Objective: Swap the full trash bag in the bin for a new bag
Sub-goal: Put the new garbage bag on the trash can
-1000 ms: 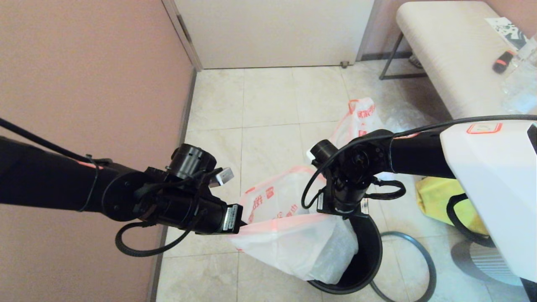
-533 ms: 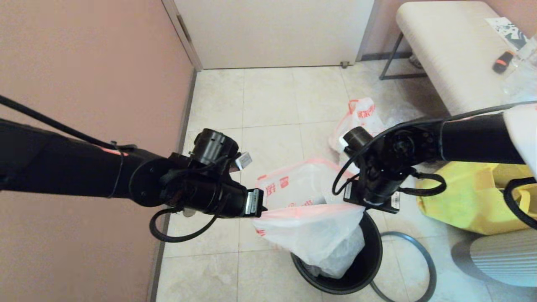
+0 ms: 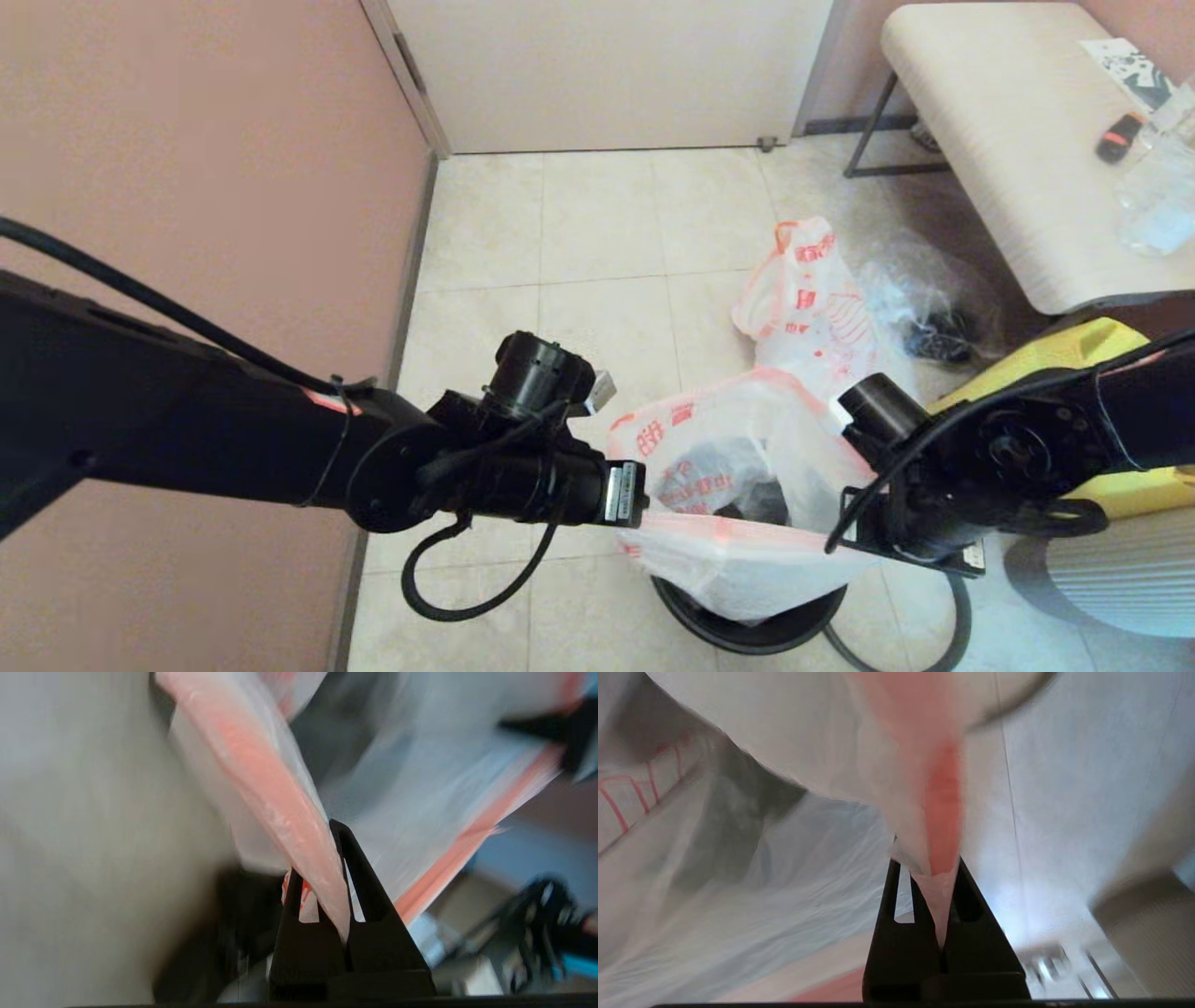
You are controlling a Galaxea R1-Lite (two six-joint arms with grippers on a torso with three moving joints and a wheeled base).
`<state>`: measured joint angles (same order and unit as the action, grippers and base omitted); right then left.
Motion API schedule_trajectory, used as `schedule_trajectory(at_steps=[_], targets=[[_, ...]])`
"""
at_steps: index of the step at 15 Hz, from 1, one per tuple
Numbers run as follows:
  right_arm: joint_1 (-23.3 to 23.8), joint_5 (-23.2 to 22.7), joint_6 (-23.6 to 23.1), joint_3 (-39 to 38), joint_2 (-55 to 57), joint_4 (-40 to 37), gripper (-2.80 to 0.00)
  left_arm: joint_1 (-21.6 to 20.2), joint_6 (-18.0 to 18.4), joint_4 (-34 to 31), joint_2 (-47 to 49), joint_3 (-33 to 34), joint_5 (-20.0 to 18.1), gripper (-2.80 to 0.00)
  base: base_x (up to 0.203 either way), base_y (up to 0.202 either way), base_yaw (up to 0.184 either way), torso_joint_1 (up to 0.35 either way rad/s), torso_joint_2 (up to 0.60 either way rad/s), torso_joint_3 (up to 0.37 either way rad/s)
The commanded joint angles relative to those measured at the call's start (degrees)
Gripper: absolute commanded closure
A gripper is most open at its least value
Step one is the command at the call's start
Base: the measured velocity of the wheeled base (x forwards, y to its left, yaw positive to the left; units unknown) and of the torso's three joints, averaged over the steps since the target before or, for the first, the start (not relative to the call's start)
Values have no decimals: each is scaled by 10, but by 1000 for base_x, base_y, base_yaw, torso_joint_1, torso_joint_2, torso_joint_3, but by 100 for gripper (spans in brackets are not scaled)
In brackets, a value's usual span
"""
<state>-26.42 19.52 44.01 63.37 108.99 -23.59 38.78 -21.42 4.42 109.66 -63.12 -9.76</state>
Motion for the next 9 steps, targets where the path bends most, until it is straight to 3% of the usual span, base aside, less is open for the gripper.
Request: schedule_trajectory(at_steps=[1,4,6,8,9], targets=[[41,3,-29,-28,-40,64,0,8,2,6,25,-52,3,0,0,0,0,0,0,0],[89,3,-64,-7,-44,74,0,7,20,-48,69,-168,8,0,0,0,0,0,0,0],[96,2,-73,22,-48,81,0,3,33,-77,76,-211,17,0,0,0,0,0,0,0],[82,1,-73,10,-67,80,0,4,34,-78,48,-166,21,0,0,0,0,0,0,0],[75,-1,-73,-13,-73,81,0,5,35,-66,30,-109,22,0,0,0,0,0,0,0]])
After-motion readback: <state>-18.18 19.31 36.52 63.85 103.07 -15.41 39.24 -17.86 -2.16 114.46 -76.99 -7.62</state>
